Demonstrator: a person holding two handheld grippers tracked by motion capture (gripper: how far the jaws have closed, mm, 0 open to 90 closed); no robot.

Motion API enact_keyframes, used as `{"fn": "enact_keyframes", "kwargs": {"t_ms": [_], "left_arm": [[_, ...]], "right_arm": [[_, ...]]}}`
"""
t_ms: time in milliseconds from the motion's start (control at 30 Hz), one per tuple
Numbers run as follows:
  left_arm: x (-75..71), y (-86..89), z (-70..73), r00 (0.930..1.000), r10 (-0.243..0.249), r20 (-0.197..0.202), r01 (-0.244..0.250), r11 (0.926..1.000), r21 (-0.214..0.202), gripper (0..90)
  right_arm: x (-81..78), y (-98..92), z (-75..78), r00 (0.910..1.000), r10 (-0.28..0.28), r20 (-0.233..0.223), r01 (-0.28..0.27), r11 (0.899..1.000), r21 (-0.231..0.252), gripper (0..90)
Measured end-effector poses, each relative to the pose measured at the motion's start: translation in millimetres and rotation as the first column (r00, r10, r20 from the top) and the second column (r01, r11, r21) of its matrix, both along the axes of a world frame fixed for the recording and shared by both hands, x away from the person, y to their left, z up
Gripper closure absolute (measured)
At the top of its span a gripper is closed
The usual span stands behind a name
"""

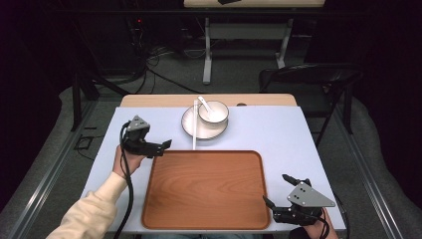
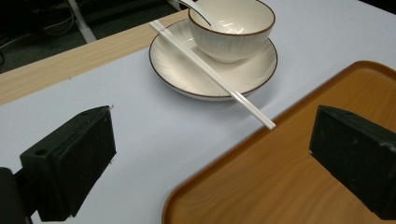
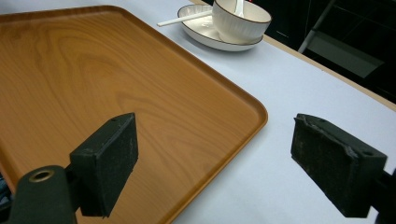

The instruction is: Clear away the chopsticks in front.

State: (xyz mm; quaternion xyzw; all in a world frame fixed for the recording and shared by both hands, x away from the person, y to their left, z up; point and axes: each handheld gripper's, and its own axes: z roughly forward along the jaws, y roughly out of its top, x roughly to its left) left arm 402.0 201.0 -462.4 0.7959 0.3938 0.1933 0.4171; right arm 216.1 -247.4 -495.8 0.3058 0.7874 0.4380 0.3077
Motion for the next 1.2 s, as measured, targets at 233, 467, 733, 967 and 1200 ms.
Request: {"fn": "enact_keyframes", "kwargs": {"t_ms": [233,467,733,967,1200], "left_arm": [[28.7,-16.4,7.5,0.9995,0.009,-0.030,-0.008,0.9997,0.023,1.3],[72.1,-29.5,8.0,0.9920,0.059,-0.112,-0.055,0.9977,0.041,3.2],[105.1,-43.3,2.5,0.9771,0.127,-0.171,-0.114,0.9901,0.081,4.5],[125.4,-60.6,-12.5,0.9700,0.138,-0.201,-0.117,0.9870,0.110,17.7],[140.2,-68.5,-27.3,0.9541,0.167,-0.249,-0.148,0.9847,0.092,32.7]], "right_arm": [[-0.2,-0.2,-0.1,1.0000,0.000,-0.002,0.000,1.000,0.001,14.3],[-0.1,0.1,-0.2,1.0000,0.003,-0.002,-0.003,1.000,-0.001,14.3],[0.1,0.0,-0.3,0.9999,0.007,-0.007,-0.007,1.000,-0.002,14.3],[0.0,-0.3,-0.3,0.9999,0.009,-0.009,-0.009,1.000,-0.003,14.3],[-0.1,-0.5,-0.3,0.9999,0.010,-0.010,-0.010,1.000,-0.005,14.4]]}}
